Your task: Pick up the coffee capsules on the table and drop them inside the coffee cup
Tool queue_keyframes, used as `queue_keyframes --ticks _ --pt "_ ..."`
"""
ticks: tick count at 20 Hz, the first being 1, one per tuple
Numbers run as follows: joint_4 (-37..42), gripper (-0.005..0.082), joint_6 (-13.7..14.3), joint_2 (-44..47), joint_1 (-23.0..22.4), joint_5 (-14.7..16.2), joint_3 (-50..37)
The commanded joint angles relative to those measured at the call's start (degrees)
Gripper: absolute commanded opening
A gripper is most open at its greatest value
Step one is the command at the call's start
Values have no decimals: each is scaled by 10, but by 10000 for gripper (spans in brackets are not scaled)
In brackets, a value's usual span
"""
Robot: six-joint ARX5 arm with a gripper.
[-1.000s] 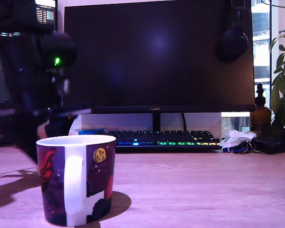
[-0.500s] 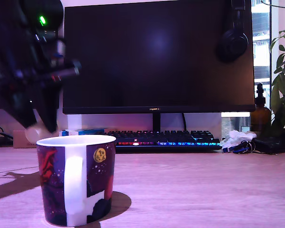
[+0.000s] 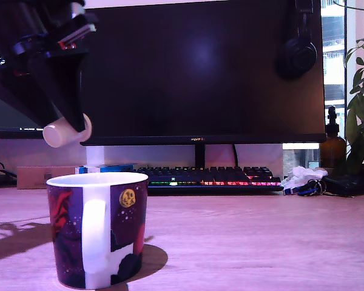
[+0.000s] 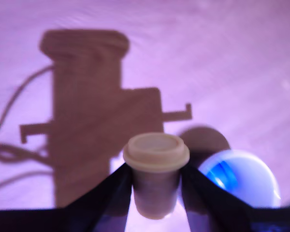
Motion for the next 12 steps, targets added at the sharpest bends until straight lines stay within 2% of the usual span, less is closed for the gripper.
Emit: queue_keyframes --ticks 1,5,12 --pt "1 210 8 1 -12 8 0" --pt "-14 210 7 0 -36 33 0" --pt "-52 210 8 2 -75 32 0"
